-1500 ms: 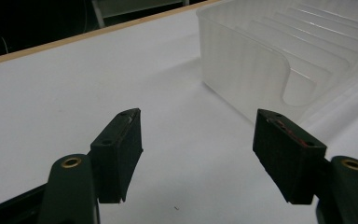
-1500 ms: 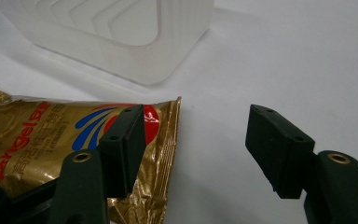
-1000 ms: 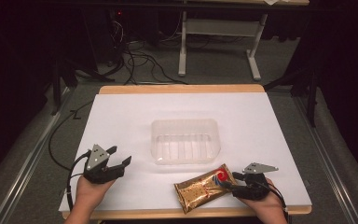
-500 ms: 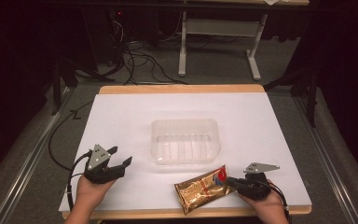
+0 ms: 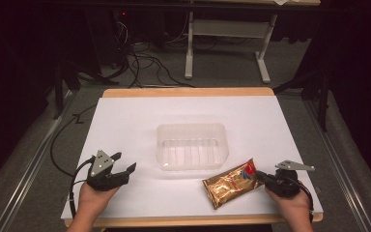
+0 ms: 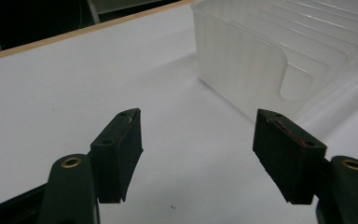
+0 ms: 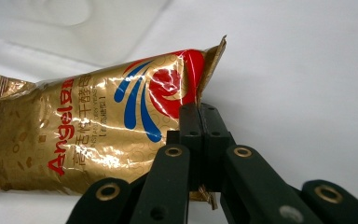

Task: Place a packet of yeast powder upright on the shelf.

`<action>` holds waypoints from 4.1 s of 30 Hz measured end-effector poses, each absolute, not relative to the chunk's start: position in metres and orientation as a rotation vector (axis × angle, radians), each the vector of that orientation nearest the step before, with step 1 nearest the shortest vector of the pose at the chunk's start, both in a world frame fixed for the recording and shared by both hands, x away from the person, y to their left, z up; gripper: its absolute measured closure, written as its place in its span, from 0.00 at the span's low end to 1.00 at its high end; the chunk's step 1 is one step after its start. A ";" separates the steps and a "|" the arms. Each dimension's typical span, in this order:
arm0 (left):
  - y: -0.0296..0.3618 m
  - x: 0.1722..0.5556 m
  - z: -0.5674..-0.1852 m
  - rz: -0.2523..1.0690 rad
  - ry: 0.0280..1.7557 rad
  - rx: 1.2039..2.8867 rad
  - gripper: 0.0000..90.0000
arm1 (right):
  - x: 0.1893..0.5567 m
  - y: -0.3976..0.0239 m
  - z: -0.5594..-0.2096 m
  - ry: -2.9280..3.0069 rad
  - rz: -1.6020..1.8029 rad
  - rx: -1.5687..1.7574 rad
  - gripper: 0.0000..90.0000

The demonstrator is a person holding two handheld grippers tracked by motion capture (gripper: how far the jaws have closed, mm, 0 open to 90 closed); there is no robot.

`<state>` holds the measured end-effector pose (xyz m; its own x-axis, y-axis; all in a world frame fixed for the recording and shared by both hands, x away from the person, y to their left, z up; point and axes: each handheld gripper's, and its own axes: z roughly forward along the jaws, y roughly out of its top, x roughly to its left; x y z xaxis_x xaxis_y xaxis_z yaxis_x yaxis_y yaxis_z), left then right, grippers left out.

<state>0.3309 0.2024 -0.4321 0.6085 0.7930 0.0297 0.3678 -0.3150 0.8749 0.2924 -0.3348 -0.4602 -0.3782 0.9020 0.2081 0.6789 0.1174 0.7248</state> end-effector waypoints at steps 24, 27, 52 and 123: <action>0.205 0.329 -0.432 0.591 0.926 1.914 0.37 | 0.293 -0.390 -0.462 1.887 1.068 1.722 0.99; 0.205 0.329 -0.432 0.591 0.927 1.917 0.37 | 0.293 -0.388 -0.462 1.891 1.085 1.719 0.98; 0.197 0.334 -0.432 0.583 0.907 1.927 0.37 | 0.281 -0.403 -0.473 1.745 1.264 1.880 0.56; 0.227 0.307 -0.432 0.657 0.984 1.898 0.37 | 0.271 -0.374 -0.391 1.607 1.493 1.355 1.00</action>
<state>0.3070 0.2269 -0.4324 0.5472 0.8350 0.0578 0.3729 -0.3050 0.8763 0.2712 -0.3745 -0.3912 -0.3361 0.9137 0.2287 0.2951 -0.1284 0.9468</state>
